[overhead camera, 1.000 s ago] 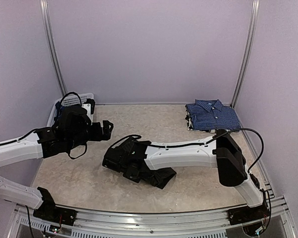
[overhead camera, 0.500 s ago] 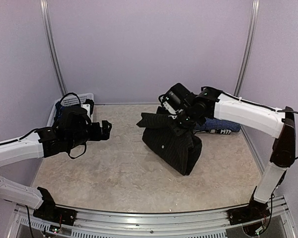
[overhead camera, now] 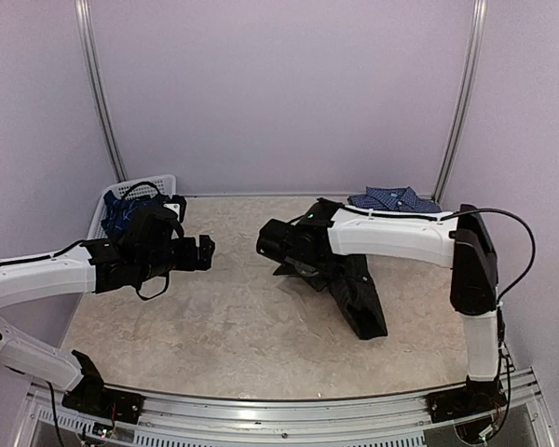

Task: Fold and stack the long sleeve shirts
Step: Turn over the square-folded shirt at the center of the board.

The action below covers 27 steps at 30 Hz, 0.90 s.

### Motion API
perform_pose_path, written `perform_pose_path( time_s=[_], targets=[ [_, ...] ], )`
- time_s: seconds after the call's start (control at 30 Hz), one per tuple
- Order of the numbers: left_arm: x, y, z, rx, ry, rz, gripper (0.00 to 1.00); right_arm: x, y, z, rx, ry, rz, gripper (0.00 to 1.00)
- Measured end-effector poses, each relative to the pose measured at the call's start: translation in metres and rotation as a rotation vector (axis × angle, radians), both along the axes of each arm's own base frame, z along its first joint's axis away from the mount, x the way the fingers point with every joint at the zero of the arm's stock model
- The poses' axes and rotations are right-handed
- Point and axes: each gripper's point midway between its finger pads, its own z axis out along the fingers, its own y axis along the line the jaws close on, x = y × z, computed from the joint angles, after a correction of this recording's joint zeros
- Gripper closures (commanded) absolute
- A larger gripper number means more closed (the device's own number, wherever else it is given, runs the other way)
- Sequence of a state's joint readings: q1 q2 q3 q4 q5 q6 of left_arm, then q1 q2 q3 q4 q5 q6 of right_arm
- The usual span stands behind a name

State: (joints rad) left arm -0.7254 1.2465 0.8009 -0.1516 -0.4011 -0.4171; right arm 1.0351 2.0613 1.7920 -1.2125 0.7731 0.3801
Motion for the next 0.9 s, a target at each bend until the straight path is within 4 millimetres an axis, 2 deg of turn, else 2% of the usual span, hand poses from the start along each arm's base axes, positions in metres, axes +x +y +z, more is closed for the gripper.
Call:
perform_pose_path(
  time_s=[0.13,0.23,0.37,0.47,0.6,0.63,0.77,0.9],
  targets=[
    [0.001,0.004,-0.002,0.008,0.005,0.010,0.01,-0.020,0.058,-0.056,-0.060,0.045,0.072,0.65],
    [0.001,0.007,-0.002,0.014,0.009,0.018,0.01,-0.043,0.084,-0.080,-0.059,0.085,0.120,0.59],
    [0.002,0.010,0.000,0.016,0.004,0.023,0.01,-0.072,0.102,-0.085,-0.020,0.135,0.159,0.45],
    [0.003,0.012,0.000,0.023,0.003,0.024,0.01,-0.082,0.109,-0.091,0.021,0.175,0.159,0.21],
    [0.003,0.013,0.000,0.026,0.002,0.026,0.01,-0.096,0.114,-0.104,0.071,0.234,0.167,0.04],
    [0.003,0.013,0.000,0.024,0.002,0.025,0.01,-0.098,0.115,-0.103,0.085,0.234,0.174,0.01],
    [0.002,0.011,0.001,0.005,0.007,0.017,0.01,-0.115,0.118,-0.086,0.200,0.271,0.222,0.00],
    [-0.007,0.010,-0.003,-0.049,0.022,0.001,0.01,-0.133,0.123,-0.041,0.396,0.303,0.311,0.00]
  ],
)
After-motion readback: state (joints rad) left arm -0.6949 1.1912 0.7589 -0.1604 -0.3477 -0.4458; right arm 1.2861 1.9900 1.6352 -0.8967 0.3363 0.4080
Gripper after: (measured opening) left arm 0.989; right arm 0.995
